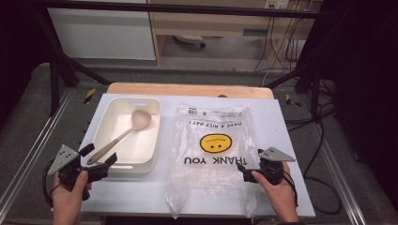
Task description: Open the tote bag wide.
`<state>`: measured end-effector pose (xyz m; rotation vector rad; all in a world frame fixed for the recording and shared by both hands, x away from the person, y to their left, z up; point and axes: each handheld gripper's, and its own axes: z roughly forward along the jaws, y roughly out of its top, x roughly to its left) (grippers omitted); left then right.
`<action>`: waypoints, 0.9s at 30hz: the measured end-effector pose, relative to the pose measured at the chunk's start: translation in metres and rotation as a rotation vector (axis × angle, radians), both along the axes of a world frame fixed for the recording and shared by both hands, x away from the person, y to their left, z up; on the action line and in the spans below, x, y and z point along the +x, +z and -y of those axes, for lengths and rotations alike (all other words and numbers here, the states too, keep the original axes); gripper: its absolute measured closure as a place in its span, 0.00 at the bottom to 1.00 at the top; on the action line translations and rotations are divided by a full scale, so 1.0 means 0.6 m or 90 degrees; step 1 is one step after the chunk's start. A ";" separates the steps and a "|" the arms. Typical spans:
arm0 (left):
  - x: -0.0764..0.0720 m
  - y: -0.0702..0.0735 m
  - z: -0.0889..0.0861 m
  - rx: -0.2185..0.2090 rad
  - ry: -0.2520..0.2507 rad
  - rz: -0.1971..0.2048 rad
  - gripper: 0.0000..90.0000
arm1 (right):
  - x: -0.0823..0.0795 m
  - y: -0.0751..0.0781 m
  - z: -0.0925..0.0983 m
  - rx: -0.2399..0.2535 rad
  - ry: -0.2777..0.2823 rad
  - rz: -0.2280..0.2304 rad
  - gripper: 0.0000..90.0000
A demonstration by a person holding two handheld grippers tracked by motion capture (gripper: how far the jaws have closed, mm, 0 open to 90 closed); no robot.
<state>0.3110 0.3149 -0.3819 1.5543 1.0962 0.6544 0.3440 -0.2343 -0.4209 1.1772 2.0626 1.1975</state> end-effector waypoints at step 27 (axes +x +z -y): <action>0.003 -0.001 -0.012 0.004 0.022 0.004 0.05 | 0.108 0.025 -0.008 -0.008 -0.042 -0.004 0.10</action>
